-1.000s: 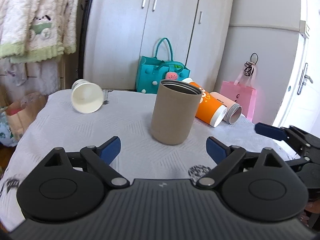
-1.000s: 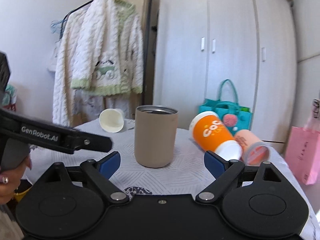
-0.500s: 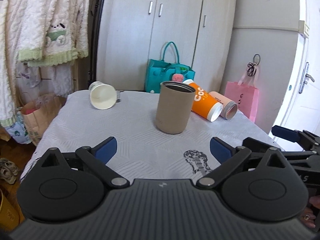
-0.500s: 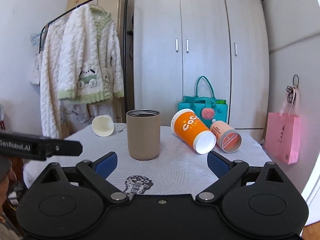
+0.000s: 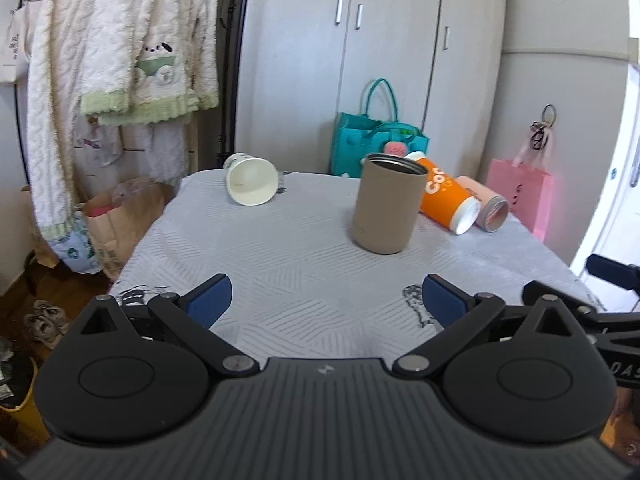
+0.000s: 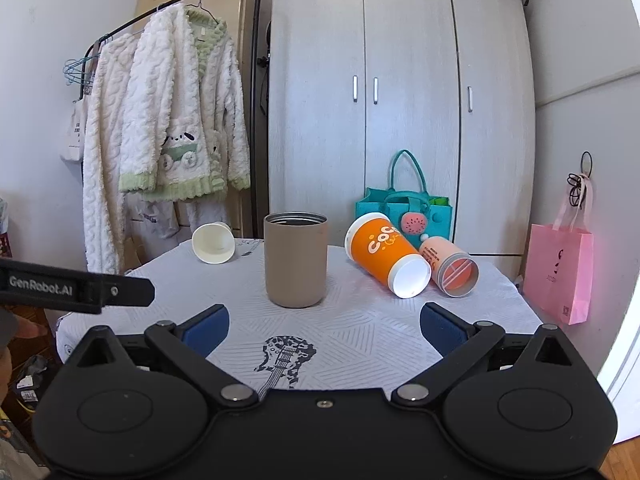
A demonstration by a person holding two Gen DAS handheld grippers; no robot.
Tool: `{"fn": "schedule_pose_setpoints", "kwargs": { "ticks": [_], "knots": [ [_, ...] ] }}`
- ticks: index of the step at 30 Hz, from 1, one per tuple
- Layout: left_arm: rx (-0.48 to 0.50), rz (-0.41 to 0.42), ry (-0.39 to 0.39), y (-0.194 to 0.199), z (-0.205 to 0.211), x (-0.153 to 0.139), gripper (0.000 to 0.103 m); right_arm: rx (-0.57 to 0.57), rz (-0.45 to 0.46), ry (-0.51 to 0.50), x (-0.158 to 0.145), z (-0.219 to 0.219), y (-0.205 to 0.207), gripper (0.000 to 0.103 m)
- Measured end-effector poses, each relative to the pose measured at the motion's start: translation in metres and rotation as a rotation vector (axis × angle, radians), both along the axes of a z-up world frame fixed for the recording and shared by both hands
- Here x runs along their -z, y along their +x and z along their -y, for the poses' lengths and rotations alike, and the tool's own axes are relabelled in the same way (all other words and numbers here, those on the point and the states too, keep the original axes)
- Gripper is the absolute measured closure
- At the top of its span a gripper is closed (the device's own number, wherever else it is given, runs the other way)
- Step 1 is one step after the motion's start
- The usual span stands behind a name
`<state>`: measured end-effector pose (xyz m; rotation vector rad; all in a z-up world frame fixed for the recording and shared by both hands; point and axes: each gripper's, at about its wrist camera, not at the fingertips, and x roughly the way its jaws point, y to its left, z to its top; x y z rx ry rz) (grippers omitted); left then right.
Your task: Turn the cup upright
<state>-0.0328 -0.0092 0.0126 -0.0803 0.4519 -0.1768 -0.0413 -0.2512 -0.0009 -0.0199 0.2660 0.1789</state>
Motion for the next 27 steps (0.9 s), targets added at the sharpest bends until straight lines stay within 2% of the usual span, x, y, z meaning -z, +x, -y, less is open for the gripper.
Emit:
{"fn": "schedule_pose_setpoints", "kwargs": {
  "ticks": [6, 9, 12, 15, 18, 20, 27],
  "knots": [
    [-0.039, -0.035, 0.053, 0.002, 0.004, 0.003, 0.0, 0.064, -0.026, 0.004, 0.0, 0.0, 0.001, 0.0],
    [-0.048, -0.035, 0.033, 0.001, 0.001, 0.003, 0.0, 0.063, -0.043, 0.036, 0.001, 0.004, 0.002, 0.0],
    [-0.05, -0.036, 0.034, 0.0, 0.0, 0.002, 0.0, 0.085, -0.042, 0.026, 0.001, 0.003, 0.002, 0.0],
    [-0.067, -0.02, 0.104, -0.004, 0.008, 0.002, 0.0, 0.102, -0.044, 0.028, 0.001, 0.004, 0.003, 0.0],
    [-0.028, -0.029, 0.145, -0.007, 0.016, 0.002, 0.0, 0.13, -0.046, 0.012, 0.003, 0.004, 0.004, 0.0],
    [-0.005, -0.035, 0.142, -0.008, 0.019, 0.002, 0.0, 0.139, -0.05, 0.01, 0.004, 0.005, 0.004, 0.0],
    [-0.013, -0.02, 0.136, -0.01, 0.023, 0.005, 0.0, 0.167, -0.063, 0.013, 0.007, 0.01, 0.003, 0.0]
  ]
}}
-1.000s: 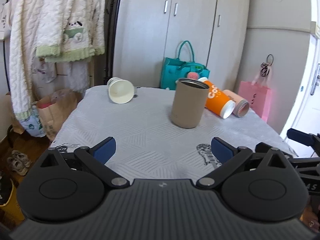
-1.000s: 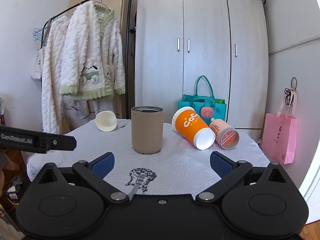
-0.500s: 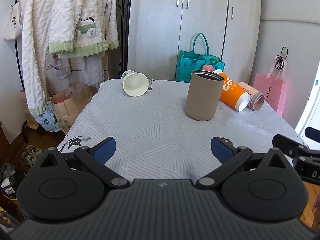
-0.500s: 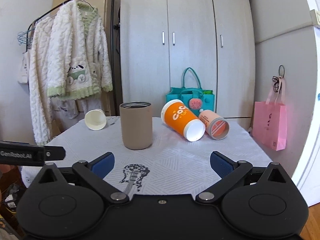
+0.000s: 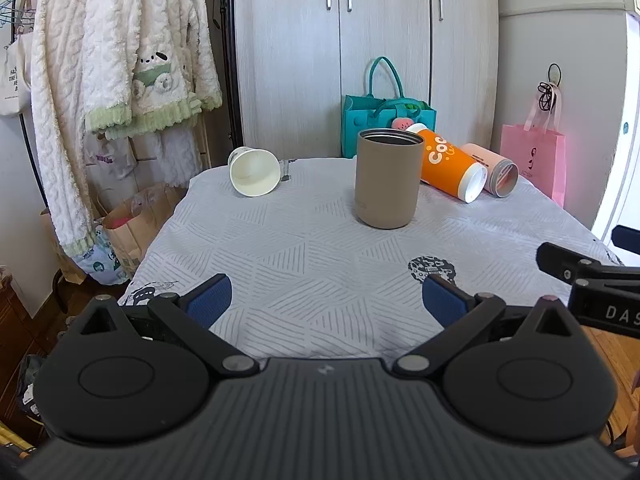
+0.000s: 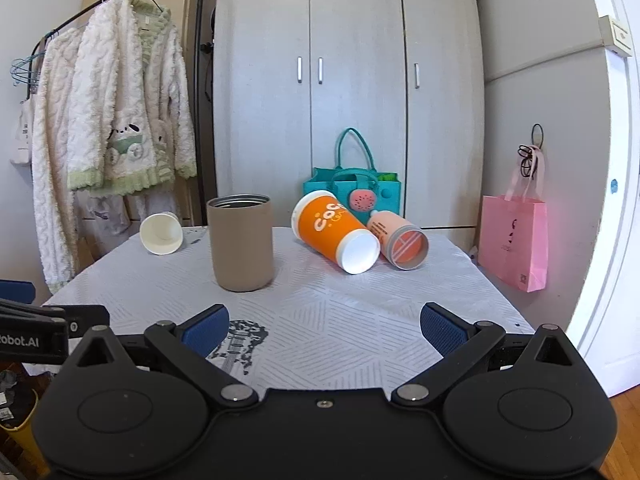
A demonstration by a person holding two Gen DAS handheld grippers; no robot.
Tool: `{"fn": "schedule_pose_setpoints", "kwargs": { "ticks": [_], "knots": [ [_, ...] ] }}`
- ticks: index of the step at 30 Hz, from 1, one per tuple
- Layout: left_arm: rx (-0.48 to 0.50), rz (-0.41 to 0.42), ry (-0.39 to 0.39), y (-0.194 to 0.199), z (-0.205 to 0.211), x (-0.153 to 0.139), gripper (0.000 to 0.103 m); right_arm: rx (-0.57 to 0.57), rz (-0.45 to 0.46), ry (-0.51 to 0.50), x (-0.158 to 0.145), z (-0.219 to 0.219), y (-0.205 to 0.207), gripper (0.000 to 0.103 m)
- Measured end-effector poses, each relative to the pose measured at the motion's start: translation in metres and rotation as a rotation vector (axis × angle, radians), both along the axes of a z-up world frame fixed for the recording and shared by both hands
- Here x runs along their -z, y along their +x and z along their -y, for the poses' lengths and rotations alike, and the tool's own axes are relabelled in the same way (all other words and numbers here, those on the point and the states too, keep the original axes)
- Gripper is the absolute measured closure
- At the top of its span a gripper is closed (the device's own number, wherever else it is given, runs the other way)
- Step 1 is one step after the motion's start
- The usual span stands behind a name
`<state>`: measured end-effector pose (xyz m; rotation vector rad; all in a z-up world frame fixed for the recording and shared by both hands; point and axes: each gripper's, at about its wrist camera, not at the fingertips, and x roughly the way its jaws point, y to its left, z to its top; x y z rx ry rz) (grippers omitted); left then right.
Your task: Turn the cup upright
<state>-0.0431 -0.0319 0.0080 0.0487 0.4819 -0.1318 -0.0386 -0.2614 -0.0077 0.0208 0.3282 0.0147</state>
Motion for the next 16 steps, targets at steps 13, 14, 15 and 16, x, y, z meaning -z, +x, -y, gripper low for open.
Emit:
{"fn": "schedule_pose_setpoints", "kwargs": {
  "ticks": [13, 14, 15, 16],
  "knots": [
    [-0.057, 0.011, -0.028, 0.005, -0.0092, 0.0032, 0.0, 0.048, 0.006, -0.039, 0.0001, 0.0016, 0.0005, 0.0],
    [-0.058, 0.009, -0.031, 0.0049, -0.0097, 0.0032, 0.0, 0.049, 0.005, -0.042, 0.0002, 0.001, 0.0008, 0.0],
    [-0.058, 0.009, -0.033, 0.0048, -0.01, 0.0032, 0.0, 0.048, 0.004, -0.044, 0.0004, 0.0008, 0.0015, 0.0],
    [-0.06, 0.008, -0.032, 0.0051, -0.0101, 0.003, 0.0, 0.047, 0.004, -0.045, 0.0005, 0.0006, 0.0016, 0.0]
  ]
}}
